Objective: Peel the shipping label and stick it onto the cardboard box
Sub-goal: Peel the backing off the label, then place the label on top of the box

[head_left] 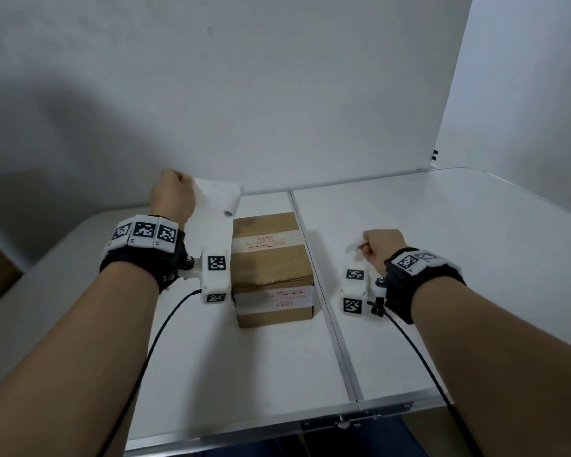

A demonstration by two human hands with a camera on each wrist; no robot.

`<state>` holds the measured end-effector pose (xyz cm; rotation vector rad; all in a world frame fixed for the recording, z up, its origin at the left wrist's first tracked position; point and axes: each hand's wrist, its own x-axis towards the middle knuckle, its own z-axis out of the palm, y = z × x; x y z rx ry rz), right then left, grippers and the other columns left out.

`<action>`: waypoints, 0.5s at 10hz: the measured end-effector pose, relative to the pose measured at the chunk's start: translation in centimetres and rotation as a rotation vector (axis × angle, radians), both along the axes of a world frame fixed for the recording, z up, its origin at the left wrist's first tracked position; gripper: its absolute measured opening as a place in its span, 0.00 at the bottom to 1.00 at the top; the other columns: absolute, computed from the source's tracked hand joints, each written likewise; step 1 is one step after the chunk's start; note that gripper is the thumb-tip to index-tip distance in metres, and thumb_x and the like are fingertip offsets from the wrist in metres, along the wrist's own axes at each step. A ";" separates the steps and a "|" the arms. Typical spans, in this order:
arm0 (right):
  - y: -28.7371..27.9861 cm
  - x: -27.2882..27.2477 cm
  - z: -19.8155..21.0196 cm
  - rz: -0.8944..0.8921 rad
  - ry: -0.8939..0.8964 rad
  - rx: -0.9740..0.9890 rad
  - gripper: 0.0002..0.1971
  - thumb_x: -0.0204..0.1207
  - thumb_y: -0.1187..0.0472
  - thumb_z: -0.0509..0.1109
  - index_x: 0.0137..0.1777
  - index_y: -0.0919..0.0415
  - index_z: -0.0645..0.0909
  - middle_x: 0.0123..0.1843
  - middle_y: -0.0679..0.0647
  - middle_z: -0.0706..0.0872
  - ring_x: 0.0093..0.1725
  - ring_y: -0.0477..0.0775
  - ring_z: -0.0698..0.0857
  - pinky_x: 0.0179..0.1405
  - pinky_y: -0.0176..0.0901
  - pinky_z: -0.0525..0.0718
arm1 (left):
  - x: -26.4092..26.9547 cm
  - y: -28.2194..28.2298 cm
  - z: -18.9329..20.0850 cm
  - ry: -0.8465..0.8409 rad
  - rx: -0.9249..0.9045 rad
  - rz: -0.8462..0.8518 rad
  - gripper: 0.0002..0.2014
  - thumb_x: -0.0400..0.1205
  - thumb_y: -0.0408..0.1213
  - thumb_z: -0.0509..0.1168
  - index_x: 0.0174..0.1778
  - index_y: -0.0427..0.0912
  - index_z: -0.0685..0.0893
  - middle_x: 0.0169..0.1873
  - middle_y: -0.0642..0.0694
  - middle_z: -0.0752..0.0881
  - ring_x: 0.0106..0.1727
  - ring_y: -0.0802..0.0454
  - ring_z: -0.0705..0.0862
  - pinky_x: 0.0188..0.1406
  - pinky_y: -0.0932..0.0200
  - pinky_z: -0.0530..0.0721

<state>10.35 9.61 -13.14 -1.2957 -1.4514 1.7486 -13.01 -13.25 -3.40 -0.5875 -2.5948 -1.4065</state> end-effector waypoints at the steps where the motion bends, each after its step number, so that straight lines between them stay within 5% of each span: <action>1: 0.6 -0.6 -1.5 0.030 -0.114 0.056 0.13 0.79 0.68 0.63 0.60 0.72 0.80 0.35 0.57 0.81 0.34 0.54 0.82 0.44 0.43 0.84 | 2.0 1.0 0.5 0.093 -0.034 -0.072 0.14 0.85 0.38 0.53 0.58 0.32 0.77 0.56 0.31 0.84 0.58 0.34 0.81 0.52 0.48 0.76; 2: -0.4 -1.4 1.2 0.138 -0.296 0.340 0.22 0.79 0.62 0.68 0.72 0.70 0.74 0.58 0.63 0.83 0.58 0.61 0.82 0.58 0.45 0.78 | 3.5 1.6 1.3 0.241 -0.080 -0.147 0.13 0.86 0.37 0.53 0.58 0.31 0.76 0.55 0.30 0.84 0.55 0.34 0.81 0.45 0.52 0.71; 3: -0.7 -2.1 3.6 0.056 -0.146 0.369 0.22 0.73 0.59 0.73 0.67 0.61 0.79 0.71 0.61 0.77 0.66 0.61 0.80 0.67 0.52 0.79 | 4.8 1.9 2.6 0.397 -0.102 -0.220 0.12 0.86 0.36 0.53 0.57 0.32 0.76 0.52 0.32 0.85 0.50 0.36 0.81 0.42 0.54 0.70; 4: -2.2 -2.7 7.0 0.239 0.091 0.240 0.08 0.78 0.64 0.69 0.56 0.62 0.81 0.56 0.62 0.85 0.47 0.53 0.86 0.51 0.43 0.84 | 6.3 2.2 3.8 0.580 -0.139 -0.335 0.11 0.87 0.36 0.52 0.55 0.34 0.75 0.51 0.35 0.84 0.44 0.44 0.78 0.41 0.53 0.73; 5: -4.5 -3.0 9.9 0.548 0.225 0.014 0.15 0.82 0.53 0.66 0.61 0.63 0.78 0.49 0.61 0.87 0.45 0.56 0.89 0.52 0.43 0.86 | 7.8 2.5 4.8 0.715 -0.246 -0.475 0.10 0.87 0.39 0.51 0.54 0.37 0.74 0.50 0.39 0.83 0.44 0.42 0.79 0.41 0.48 0.78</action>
